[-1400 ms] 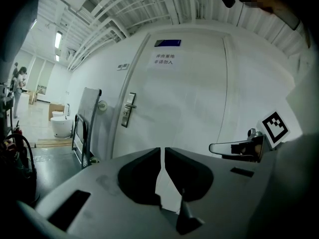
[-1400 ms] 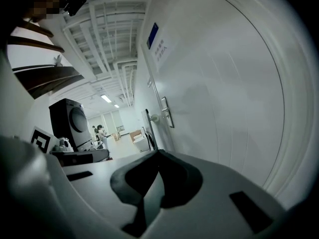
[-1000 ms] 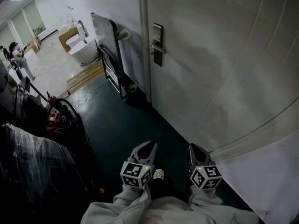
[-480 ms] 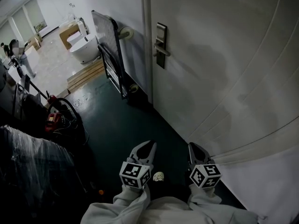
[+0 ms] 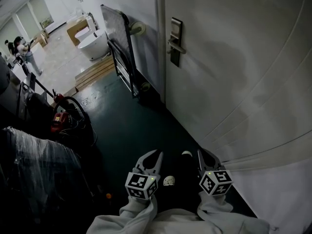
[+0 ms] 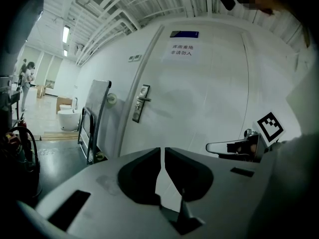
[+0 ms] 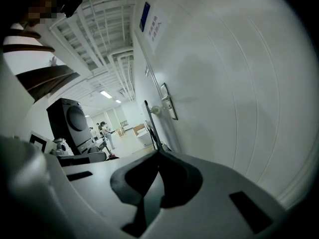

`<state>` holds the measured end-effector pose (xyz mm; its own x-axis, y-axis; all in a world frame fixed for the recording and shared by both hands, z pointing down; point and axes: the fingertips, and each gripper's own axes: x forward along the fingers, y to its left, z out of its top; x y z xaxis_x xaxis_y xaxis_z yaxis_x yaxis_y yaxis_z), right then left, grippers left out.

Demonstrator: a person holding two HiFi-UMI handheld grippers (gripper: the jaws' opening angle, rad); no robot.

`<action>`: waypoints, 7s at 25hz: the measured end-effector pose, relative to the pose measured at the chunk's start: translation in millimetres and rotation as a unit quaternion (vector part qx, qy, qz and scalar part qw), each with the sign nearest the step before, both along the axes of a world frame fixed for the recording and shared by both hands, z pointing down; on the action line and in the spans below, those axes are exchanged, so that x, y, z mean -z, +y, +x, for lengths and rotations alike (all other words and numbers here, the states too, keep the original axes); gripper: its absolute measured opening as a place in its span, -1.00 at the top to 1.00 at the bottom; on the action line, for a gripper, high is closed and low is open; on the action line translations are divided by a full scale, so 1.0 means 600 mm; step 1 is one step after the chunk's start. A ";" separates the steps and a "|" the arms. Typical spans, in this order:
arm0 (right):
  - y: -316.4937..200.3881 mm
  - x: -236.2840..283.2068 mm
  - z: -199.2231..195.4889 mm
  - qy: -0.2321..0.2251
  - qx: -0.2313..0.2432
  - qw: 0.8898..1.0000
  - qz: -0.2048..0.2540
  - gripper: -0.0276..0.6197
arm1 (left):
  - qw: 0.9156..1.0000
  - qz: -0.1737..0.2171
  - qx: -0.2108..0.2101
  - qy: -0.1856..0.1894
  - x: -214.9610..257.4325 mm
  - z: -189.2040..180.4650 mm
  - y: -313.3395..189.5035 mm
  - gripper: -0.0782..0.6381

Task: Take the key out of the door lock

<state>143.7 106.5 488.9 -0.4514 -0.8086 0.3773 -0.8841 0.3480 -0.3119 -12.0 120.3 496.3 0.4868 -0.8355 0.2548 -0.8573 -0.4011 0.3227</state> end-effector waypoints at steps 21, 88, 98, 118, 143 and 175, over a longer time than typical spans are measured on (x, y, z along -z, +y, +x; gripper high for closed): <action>-0.148 0.017 -0.032 -0.003 0.021 1.000 0.013 0.78 | 1.000 0.003 0.020 0.003 0.004 -0.025 -0.129 0.69; -0.656 0.034 -0.103 -0.011 0.004 0.999 0.031 0.78 | 0.997 -0.004 -0.025 0.067 0.029 -0.035 -0.702 0.69; -0.681 0.024 -0.115 0.000 -0.018 0.999 0.035 0.78 | 0.992 -0.020 -0.031 0.122 0.024 -0.057 -0.748 0.69; -0.704 0.035 -0.107 0.053 -0.046 0.997 0.037 0.78 | 0.936 -0.113 -0.082 0.322 0.034 -0.024 -0.807 0.49; -0.716 0.029 -0.099 0.062 -0.035 0.997 0.031 0.78 | 0.864 -0.185 -0.062 0.464 0.026 0.024 -0.891 0.62; -0.719 0.040 -0.088 0.049 -0.008 0.998 0.042 0.78 | 0.827 -0.219 -0.018 0.518 0.026 0.022 -0.887 0.71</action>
<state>90.7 -324.8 464.8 -0.4015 -0.8466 0.3493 -0.9150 0.3541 -0.1933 1.1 -412.0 480.8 0.6553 -0.7543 -0.0400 -0.0201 -0.0704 0.9973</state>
